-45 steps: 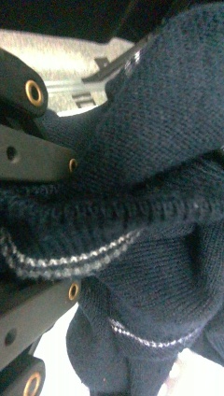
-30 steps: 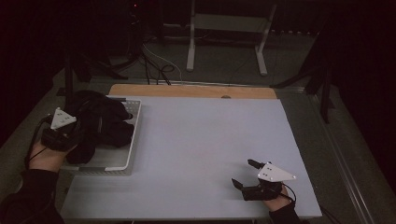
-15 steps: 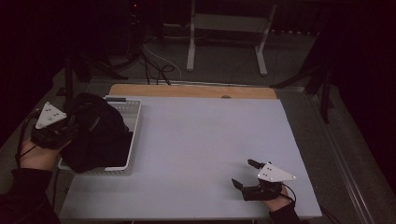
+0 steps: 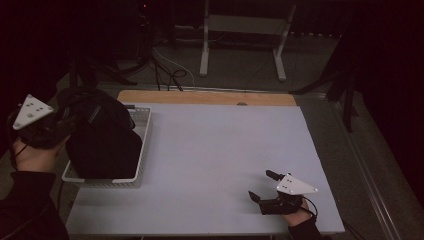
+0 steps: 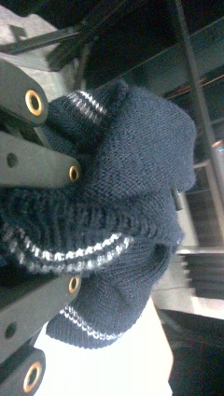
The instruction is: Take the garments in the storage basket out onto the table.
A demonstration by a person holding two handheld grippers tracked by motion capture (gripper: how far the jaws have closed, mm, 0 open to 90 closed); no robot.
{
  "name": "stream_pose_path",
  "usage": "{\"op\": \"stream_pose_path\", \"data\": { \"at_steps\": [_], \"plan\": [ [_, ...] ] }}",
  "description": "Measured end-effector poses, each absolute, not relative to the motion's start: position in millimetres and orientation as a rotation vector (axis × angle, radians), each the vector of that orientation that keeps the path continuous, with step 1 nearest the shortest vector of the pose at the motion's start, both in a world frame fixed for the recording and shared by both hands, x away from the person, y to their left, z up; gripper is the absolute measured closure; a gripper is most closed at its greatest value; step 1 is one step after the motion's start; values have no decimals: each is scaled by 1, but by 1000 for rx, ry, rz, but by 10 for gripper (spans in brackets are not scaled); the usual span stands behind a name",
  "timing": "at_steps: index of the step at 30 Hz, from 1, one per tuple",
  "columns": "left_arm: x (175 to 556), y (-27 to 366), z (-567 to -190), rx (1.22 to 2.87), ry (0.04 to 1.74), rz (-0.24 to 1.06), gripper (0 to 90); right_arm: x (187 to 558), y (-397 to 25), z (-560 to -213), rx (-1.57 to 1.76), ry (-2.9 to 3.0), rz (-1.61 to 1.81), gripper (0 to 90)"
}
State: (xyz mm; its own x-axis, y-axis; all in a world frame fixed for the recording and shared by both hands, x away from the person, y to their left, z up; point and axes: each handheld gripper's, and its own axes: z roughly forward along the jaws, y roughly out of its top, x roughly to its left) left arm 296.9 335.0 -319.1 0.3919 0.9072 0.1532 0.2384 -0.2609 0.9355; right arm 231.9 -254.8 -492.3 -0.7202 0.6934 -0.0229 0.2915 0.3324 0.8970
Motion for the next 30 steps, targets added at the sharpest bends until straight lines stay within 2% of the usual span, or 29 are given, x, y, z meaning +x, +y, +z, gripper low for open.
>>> {"op": "stream_pose_path", "data": {
  "at_steps": [8,30],
  "plan": [
    [299,328,-296,1672,936,945,792,232,-255,-492,872,2198,1359,91],
    [294,333,-229,1436,869,961,791,232,-256,-492,879,2186,1373,91]
  ]
}}
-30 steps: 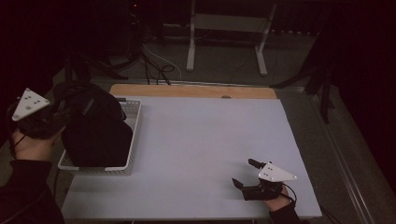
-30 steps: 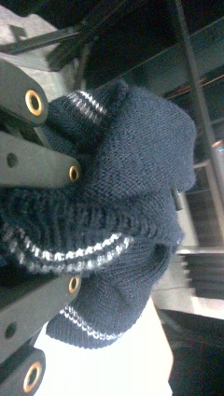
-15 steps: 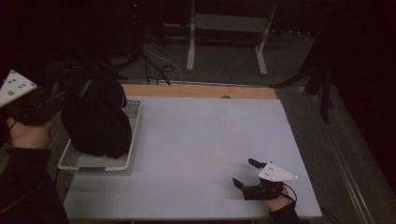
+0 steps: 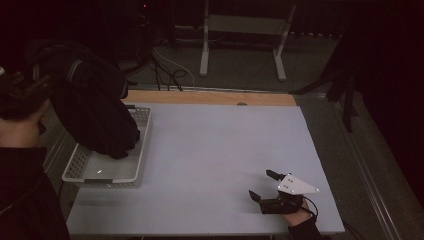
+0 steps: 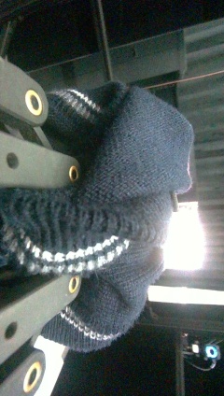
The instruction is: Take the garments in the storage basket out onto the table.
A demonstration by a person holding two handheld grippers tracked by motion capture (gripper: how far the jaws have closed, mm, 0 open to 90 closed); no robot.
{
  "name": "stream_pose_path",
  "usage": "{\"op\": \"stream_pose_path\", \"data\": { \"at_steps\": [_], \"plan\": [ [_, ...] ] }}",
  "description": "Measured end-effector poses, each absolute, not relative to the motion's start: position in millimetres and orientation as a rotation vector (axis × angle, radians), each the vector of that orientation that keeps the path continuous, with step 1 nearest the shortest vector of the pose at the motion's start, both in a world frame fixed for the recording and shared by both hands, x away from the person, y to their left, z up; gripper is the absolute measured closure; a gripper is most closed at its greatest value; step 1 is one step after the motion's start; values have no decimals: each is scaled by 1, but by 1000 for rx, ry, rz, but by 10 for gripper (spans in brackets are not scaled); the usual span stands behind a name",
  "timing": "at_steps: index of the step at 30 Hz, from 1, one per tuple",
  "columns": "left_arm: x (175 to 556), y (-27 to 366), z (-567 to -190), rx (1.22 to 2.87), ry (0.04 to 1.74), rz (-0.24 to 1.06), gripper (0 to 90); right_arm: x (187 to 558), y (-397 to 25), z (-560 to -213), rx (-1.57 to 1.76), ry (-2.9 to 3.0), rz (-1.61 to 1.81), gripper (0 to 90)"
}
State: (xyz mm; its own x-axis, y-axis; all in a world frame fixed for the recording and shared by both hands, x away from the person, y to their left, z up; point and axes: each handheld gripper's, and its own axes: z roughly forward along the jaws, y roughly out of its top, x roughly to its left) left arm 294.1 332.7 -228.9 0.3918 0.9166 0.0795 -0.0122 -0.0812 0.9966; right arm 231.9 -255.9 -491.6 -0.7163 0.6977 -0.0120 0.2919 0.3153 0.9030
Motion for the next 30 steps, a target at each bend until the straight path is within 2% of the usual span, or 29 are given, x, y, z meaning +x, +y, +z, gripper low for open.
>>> {"op": "stream_pose_path", "data": {
  "at_steps": [10,20,30],
  "plan": [
    [295,324,-203,1392,825,963,791,232,-256,-492,880,2187,1373,92],
    [300,322,-217,1403,843,938,790,231,-258,-492,883,2181,1371,92],
    [296,317,-208,1367,801,902,789,230,-256,-492,872,2185,1365,92]
  ]
}}
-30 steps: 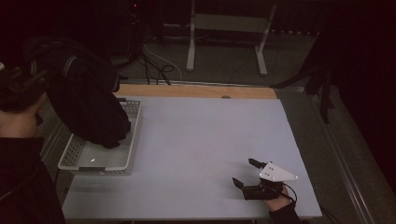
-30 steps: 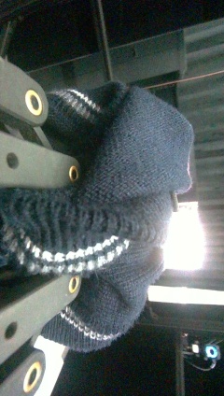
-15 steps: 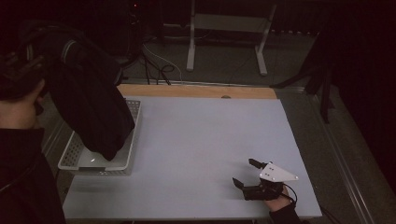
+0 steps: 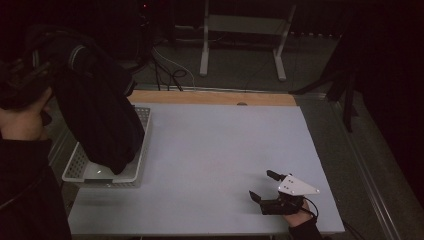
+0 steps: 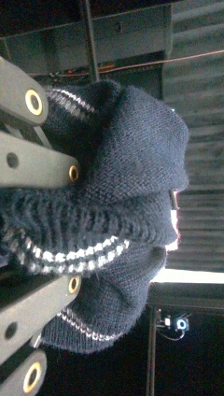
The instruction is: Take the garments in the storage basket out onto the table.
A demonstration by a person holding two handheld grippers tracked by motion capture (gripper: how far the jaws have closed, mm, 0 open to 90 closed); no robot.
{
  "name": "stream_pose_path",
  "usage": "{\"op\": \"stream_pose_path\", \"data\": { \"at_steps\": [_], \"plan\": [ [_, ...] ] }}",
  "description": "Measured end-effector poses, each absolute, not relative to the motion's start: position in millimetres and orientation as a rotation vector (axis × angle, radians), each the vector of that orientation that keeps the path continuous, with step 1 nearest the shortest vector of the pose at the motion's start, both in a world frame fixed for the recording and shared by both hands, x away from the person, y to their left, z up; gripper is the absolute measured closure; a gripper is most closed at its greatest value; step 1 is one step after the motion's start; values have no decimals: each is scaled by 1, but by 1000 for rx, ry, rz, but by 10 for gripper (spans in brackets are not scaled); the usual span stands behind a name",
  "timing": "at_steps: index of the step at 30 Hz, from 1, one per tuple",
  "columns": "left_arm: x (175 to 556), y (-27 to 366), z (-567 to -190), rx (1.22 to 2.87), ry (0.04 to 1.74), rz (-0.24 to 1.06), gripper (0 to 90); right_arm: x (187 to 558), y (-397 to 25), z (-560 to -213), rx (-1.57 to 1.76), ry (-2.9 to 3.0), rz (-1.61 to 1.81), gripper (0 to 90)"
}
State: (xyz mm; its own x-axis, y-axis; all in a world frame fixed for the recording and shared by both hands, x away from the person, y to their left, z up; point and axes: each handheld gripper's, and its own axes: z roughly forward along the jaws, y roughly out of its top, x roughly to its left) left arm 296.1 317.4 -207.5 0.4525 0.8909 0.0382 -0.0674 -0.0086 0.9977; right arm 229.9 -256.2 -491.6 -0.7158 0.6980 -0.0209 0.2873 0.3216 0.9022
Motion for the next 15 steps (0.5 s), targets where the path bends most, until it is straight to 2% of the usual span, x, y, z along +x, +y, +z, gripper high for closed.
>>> {"op": "stream_pose_path", "data": {
  "at_steps": [15],
  "plan": [
    [304,313,-157,1263,753,887,790,228,-256,-492,875,2189,1365,92]
  ]
}}
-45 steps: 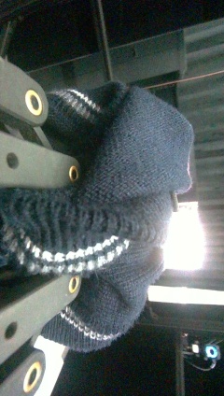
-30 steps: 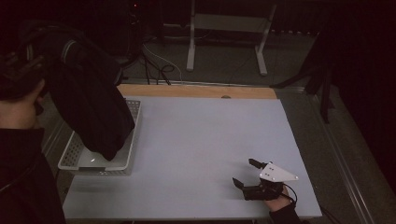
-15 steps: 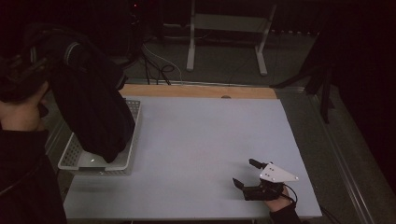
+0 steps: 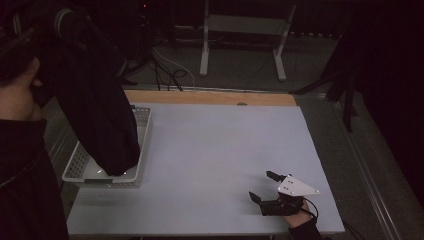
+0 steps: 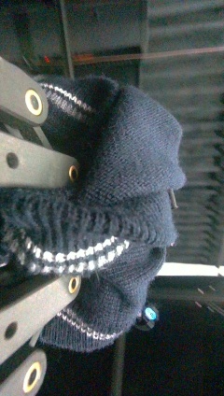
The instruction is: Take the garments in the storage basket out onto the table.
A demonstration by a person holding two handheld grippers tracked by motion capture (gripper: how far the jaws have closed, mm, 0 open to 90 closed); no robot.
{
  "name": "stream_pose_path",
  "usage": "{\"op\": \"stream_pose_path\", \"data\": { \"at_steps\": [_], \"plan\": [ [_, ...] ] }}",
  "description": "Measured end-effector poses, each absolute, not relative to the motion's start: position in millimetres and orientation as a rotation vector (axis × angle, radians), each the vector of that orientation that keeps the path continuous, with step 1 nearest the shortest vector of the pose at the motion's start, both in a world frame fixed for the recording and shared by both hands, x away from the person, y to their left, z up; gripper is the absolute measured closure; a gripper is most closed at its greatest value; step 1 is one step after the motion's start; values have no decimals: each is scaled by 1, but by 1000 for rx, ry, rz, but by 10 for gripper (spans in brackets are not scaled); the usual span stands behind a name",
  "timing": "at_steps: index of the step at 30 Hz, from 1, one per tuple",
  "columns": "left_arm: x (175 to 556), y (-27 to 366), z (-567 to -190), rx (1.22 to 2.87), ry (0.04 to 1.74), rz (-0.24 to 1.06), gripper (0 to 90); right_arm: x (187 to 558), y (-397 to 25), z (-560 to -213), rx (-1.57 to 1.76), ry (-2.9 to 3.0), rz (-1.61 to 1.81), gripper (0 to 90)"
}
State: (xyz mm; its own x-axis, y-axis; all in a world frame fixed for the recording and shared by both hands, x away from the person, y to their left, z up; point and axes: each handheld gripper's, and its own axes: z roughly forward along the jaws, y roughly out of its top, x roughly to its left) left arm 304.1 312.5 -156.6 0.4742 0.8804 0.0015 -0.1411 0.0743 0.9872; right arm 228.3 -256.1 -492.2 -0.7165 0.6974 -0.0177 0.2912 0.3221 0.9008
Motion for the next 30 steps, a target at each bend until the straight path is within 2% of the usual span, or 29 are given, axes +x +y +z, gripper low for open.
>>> {"op": "stream_pose_path", "data": {
  "at_steps": [13,30],
  "plan": [
    [307,283,-114,1199,658,839,790,226,-257,-493,870,2191,1365,92],
    [311,231,-83,1181,540,656,790,224,-259,-492,879,2182,1369,92]
  ]
}}
